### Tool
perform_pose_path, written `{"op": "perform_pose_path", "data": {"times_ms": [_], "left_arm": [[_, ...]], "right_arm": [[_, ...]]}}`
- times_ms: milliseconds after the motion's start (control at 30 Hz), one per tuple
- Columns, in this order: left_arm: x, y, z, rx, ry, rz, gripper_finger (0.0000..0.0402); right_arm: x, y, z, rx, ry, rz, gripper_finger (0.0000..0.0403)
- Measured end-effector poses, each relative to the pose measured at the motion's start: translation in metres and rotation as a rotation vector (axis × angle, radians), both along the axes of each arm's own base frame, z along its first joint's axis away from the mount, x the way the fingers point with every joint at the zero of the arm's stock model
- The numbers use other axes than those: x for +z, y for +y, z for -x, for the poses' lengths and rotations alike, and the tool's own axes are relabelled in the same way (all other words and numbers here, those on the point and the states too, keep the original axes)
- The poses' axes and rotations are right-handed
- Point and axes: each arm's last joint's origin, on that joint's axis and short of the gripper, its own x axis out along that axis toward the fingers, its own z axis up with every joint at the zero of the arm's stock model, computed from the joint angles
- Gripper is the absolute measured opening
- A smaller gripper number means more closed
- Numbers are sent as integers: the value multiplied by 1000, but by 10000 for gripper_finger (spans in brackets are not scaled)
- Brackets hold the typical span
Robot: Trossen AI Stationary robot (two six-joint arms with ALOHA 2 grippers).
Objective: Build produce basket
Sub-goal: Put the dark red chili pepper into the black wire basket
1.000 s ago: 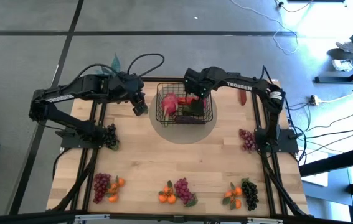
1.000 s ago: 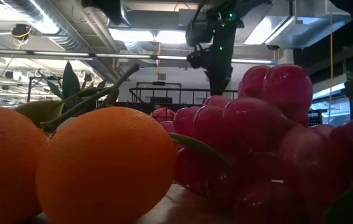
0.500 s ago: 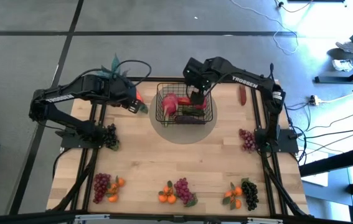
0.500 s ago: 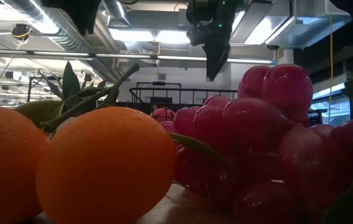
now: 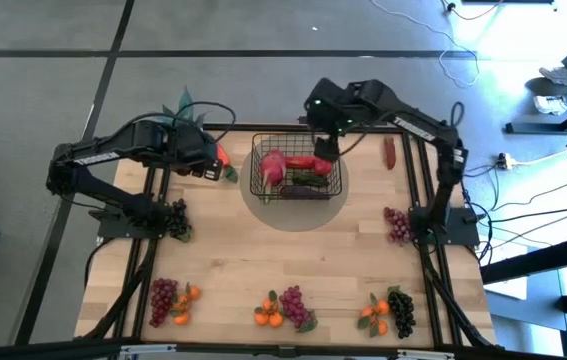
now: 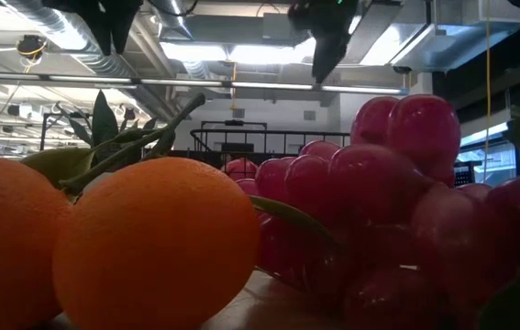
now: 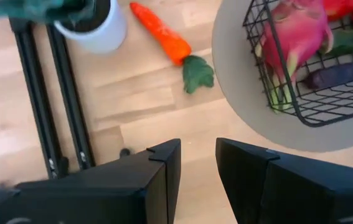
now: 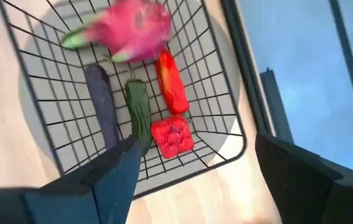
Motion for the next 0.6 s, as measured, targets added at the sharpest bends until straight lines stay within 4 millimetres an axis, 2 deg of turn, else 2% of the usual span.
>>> {"op": "perform_pose_path", "data": {"times_ms": [300,467,600], "left_arm": [[-53,12,0,207,88,96,90],[-75,20,-12,191,7,116,90],[-86,25,-22,150,-75,113,90]], "right_arm": [[45,17,38,1,-148,62,299],[60,24,54,2,-194,81,299],[64,28,64,30,-175,75,299]]}}
